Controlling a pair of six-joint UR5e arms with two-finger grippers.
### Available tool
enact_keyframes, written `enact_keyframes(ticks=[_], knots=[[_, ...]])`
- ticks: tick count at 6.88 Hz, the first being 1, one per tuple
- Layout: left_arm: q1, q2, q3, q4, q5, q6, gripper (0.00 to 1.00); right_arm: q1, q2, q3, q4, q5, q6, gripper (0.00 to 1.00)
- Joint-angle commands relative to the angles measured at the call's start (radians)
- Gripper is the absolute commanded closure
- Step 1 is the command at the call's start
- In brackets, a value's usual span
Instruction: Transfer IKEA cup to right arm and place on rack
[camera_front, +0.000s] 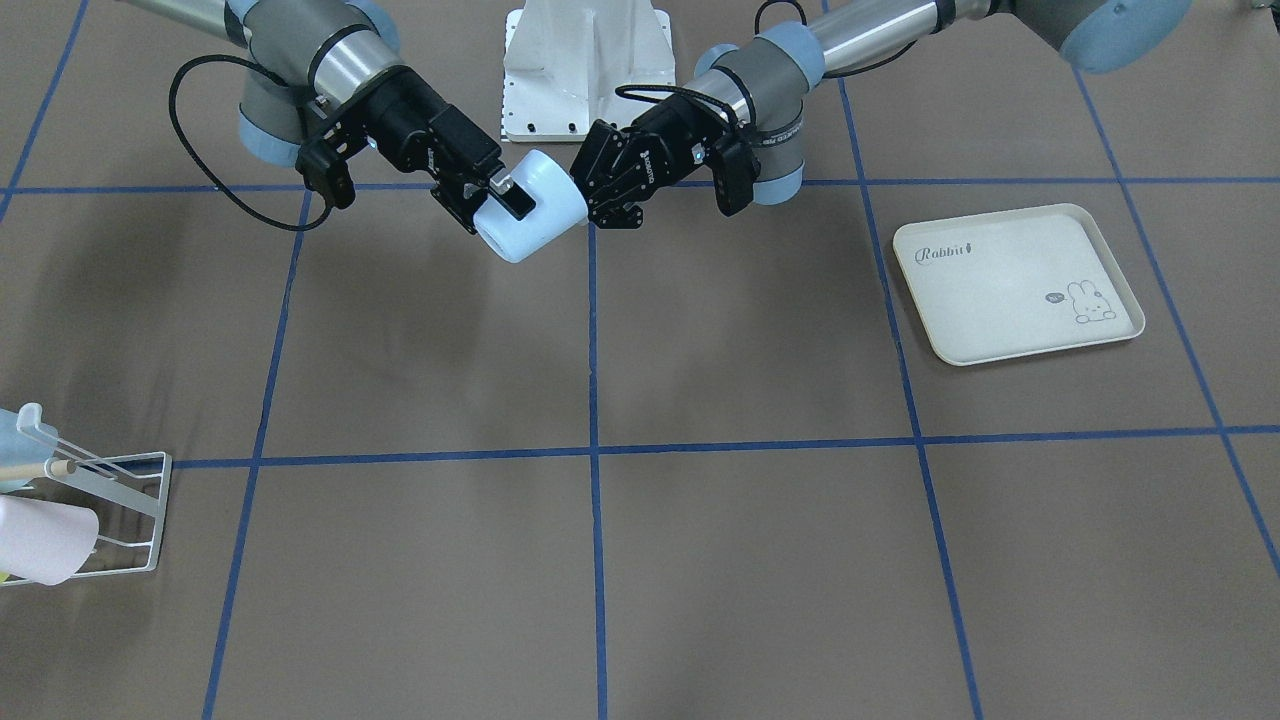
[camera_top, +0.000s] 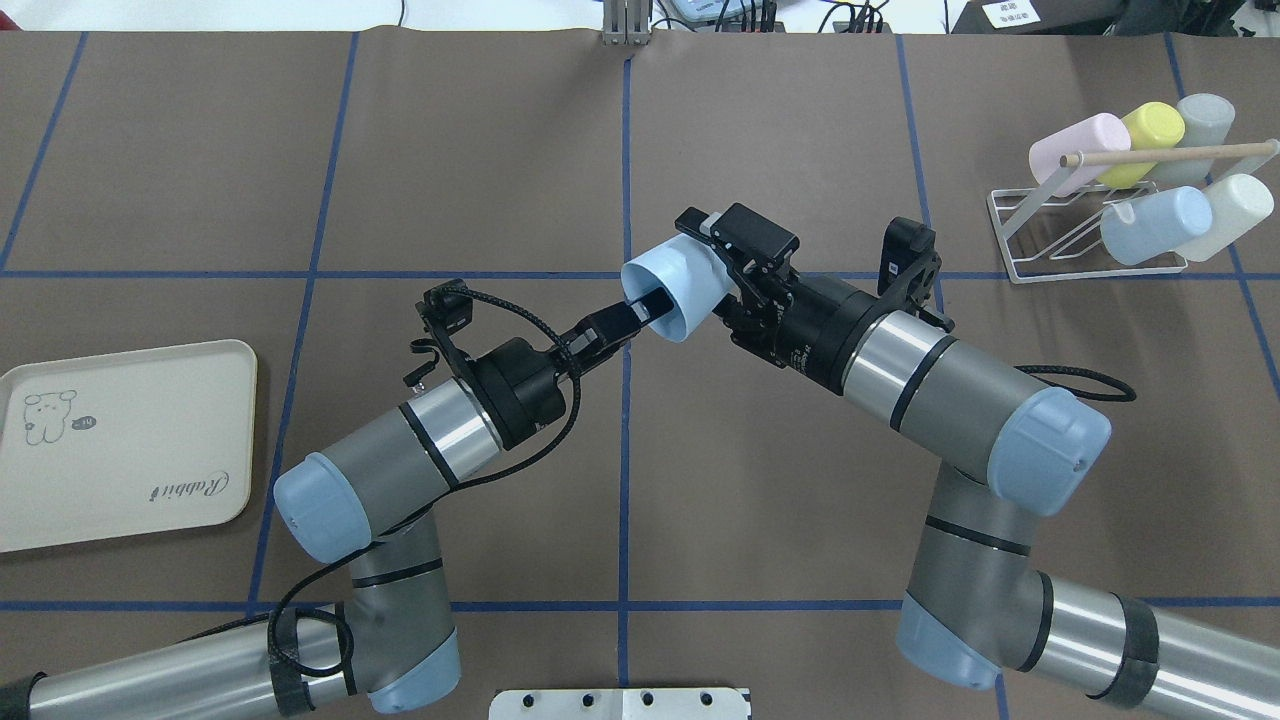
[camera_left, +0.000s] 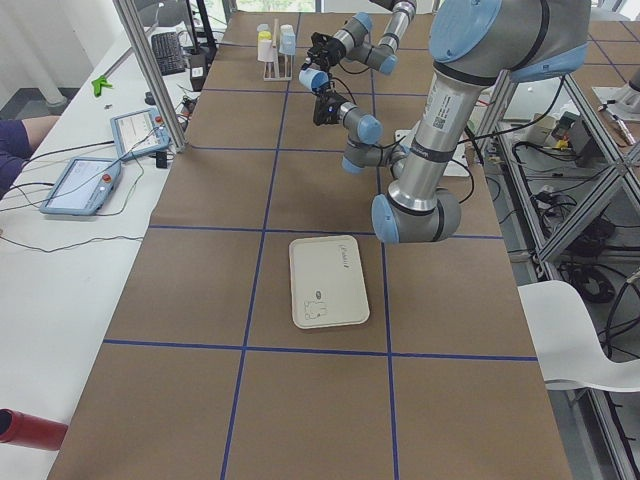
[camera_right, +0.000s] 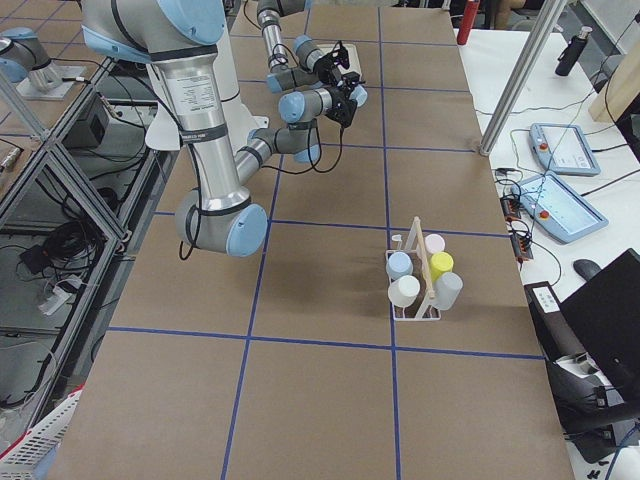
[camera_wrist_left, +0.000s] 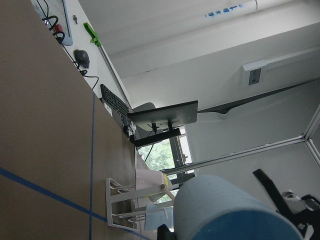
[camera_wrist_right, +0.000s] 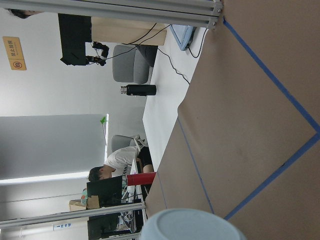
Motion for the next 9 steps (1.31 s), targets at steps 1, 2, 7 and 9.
enact_keyframes(ticks=[1,2,7,9], knots=[[0.000,-0.005,0.001,0.000,0.000,-0.002,1.00,0.000,0.001,0.000,0.001,0.000,0.002,0.19],[0.000,-0.005,0.001,0.002,0.000,0.000,0.99,0.001,0.000,-0.012,0.042,-0.002,0.006,0.75],[-0.003,-0.011,-0.015,-0.008,-0.002,-0.005,0.00,0.027,-0.003,-0.074,0.206,-0.005,0.014,1.00],[-0.018,-0.002,-0.015,-0.011,-0.009,-0.002,0.00,0.089,-0.013,-0.093,0.200,-0.005,0.002,1.00]])
